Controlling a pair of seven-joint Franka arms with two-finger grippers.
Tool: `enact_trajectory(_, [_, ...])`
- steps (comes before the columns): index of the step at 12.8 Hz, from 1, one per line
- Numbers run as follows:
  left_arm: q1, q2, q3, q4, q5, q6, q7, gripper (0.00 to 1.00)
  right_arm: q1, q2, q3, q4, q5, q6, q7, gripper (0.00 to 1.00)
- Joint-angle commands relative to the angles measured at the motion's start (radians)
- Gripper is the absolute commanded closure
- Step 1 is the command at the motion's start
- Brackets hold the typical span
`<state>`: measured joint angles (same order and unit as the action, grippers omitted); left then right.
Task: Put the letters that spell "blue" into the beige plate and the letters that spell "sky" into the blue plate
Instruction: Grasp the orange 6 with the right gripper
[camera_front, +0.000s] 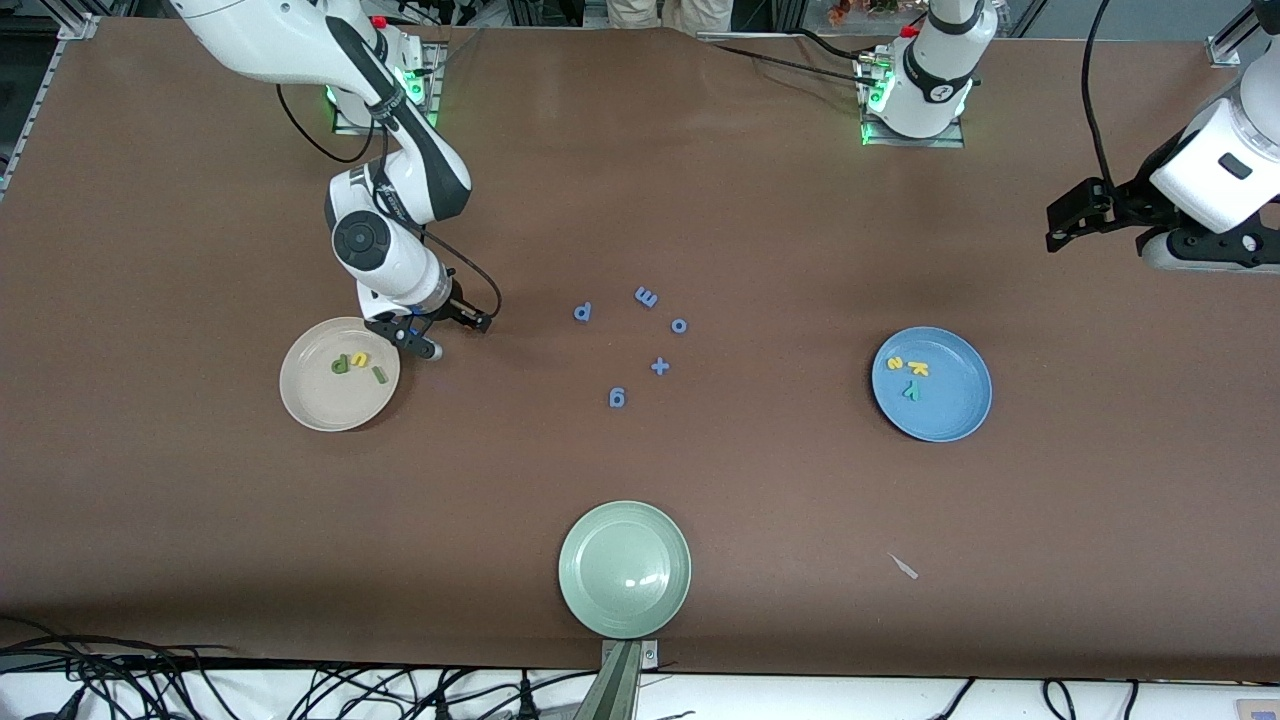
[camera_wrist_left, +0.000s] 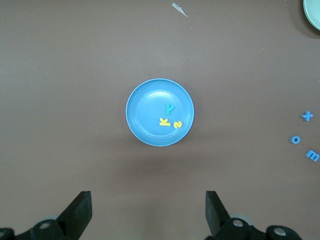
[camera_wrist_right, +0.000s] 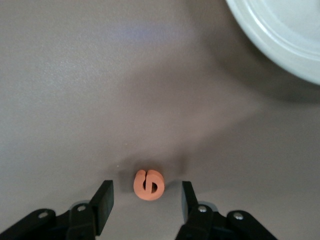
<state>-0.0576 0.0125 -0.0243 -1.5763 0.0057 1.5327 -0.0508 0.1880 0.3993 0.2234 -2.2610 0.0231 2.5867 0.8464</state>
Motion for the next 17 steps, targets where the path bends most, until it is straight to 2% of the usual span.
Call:
enact_trajectory(1, [-0.001,0.012,0.001,0.032,0.019,-0.022,0.014,0.0,0.001,-0.016,0.005,-0.028,0.008,0.024,0.013,0.46])
enact_trajectory(3, [-0.001,0.012,0.001,0.032,0.019,-0.022,0.014,0.0,0.001,-0.016,0.005,-0.028,0.008,0.024,0.011,0.53])
enact_trajectory(8, [-0.001,0.012,0.0,0.032,0.019,-0.022,0.014,0.0,0.001,0.012,0.004,-0.028,0.003,0.059,0.006,0.58])
enact_trajectory(11, [-0.001,0.012,0.001,0.032,0.019,-0.022,0.014,0.0,0.001,0.013,0.004,-0.028,0.003,0.062,0.005,0.68])
enact_trajectory(13, [-0.001,0.012,0.001,0.032,0.019,-0.022,0.014,0.0,0.001,0.006,0.004,-0.028,0.003,0.055,0.002,0.81])
enact_trajectory(14, [-0.001,0.012,0.001,0.032,0.019,-0.022,0.014,0.0,-0.001,-0.005,0.002,-0.025,0.003,0.052,-0.007,0.83])
enact_trajectory(16, [-0.001,0.012,0.001,0.032,0.019,-0.022,0.014,0.0,-0.002,-0.059,-0.016,-0.002,0.003,-0.04,-0.071,0.83])
enact_trajectory(17, [-0.001,0.012,0.001,0.032,0.019,-0.022,0.014,0.0,-0.002,-0.077,-0.057,0.033,0.003,-0.131,-0.129,0.83])
